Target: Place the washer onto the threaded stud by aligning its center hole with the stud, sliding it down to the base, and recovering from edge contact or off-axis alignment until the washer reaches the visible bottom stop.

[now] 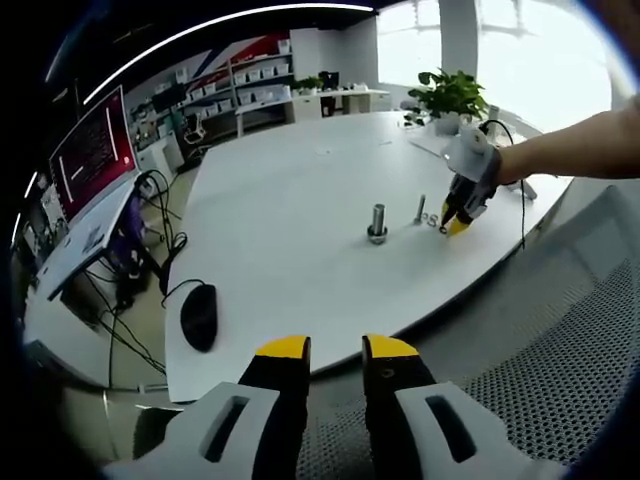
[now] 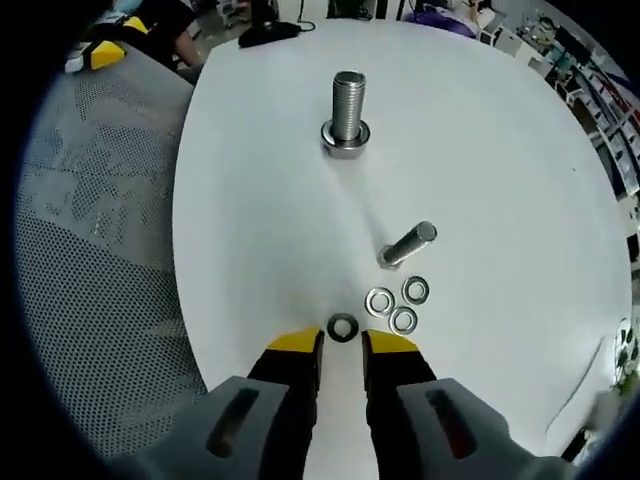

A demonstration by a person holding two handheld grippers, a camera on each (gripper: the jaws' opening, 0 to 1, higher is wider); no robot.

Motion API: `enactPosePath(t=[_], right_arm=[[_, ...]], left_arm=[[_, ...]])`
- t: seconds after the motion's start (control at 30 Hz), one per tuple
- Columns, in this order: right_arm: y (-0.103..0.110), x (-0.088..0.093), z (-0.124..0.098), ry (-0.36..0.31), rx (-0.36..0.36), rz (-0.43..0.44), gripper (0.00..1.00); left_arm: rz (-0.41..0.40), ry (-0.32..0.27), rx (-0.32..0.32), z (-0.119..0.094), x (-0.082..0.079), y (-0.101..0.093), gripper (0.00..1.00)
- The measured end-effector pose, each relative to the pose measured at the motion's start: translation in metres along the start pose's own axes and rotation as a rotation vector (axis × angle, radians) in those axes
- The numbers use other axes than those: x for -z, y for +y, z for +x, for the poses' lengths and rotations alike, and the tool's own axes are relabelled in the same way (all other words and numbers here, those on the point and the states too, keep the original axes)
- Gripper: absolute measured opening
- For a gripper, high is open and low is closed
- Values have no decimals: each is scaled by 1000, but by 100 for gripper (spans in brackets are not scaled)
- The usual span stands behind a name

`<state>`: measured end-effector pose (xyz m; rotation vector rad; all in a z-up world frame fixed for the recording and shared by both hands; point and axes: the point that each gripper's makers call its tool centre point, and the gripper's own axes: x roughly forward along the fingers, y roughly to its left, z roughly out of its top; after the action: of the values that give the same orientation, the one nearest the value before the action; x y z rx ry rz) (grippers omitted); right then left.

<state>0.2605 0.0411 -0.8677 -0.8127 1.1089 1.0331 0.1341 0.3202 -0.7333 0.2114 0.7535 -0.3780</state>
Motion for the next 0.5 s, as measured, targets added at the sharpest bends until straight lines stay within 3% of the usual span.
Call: enactPosePath(t=[0.5], right_arm=[[2,-4,2,-21,9,-19,16]], left_arm=[[-1,-1,0,0,0,0,19]])
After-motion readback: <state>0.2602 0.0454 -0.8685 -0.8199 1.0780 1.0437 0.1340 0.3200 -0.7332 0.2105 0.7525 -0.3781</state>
